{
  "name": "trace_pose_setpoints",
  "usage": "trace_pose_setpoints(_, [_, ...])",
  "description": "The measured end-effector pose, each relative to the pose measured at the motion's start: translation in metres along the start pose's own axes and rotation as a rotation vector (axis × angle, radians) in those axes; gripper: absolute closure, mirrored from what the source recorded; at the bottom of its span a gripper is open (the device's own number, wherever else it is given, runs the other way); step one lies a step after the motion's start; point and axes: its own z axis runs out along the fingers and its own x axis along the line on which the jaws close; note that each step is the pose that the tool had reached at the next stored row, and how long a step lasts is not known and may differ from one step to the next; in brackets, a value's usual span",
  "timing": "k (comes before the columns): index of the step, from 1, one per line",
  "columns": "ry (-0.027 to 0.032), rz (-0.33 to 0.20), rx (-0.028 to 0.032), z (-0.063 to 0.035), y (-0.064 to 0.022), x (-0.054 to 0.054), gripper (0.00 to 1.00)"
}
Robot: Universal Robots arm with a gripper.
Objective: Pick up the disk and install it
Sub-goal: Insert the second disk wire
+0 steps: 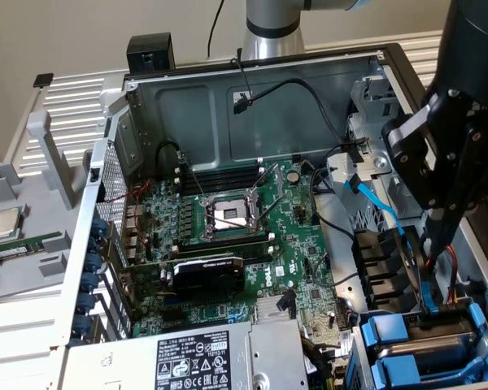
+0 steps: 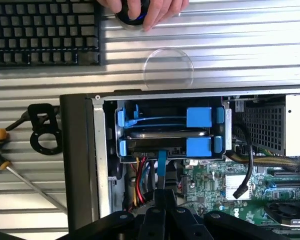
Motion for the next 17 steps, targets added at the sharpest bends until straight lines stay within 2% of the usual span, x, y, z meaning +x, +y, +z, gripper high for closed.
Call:
trace_pose_setpoints(6, [-0.0003,-0.01,0.0002,0.0042,0.0037,0.002,0.89])
trace_pose_setpoints(12, [-0.0019,-0.059,0.0006,0.0143,0.0046,0.002,0.89])
trace_pose_setpoints(17, [-0.0023,-0.068,0.0001,0.0171,0.0123,0.002,0.89])
